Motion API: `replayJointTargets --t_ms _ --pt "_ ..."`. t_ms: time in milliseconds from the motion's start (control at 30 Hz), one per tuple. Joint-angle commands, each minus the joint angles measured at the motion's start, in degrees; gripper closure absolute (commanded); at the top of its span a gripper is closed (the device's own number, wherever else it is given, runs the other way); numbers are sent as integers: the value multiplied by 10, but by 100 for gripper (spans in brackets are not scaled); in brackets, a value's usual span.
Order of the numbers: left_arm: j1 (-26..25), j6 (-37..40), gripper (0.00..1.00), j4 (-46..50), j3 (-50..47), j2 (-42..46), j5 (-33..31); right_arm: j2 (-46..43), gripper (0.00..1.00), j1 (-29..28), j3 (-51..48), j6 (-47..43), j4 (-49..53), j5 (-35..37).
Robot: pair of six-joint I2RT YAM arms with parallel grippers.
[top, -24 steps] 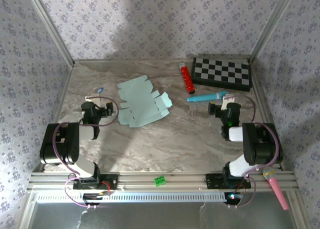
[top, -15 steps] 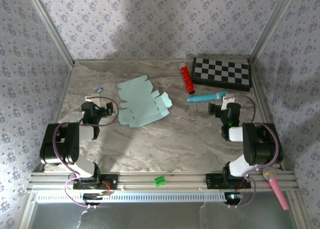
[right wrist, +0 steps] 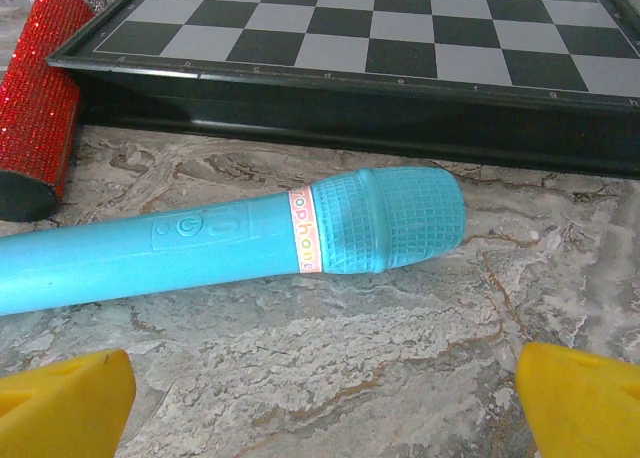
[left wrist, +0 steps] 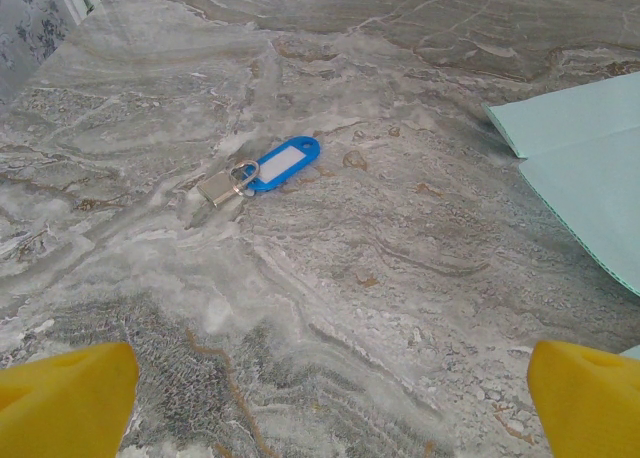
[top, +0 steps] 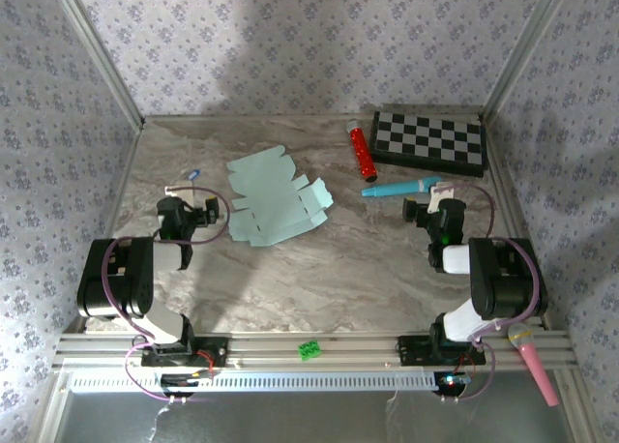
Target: Fold the paper box
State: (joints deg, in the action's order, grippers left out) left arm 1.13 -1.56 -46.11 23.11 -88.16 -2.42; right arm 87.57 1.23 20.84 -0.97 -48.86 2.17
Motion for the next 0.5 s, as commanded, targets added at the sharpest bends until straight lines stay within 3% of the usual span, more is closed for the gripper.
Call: replayJointTargets --t_ms 0,133,200,367,467 --pt "0 -3 0 -2 7 2 -1 4 1 3 10 -6 0 -1" --pt "0 -5 0 -1 9 4 -3 2 1 2 8 -6 -4 -2" --pt "0 -5 0 43 25 24 -4 -10 0 2 6 -5 1 1" --pt "0 -43 0 274 122 89 -13 -70 0 4 13 12 69 32" --pt "-1 -109 1 386 174 98 9 -121 0 6 61 46 213 37"
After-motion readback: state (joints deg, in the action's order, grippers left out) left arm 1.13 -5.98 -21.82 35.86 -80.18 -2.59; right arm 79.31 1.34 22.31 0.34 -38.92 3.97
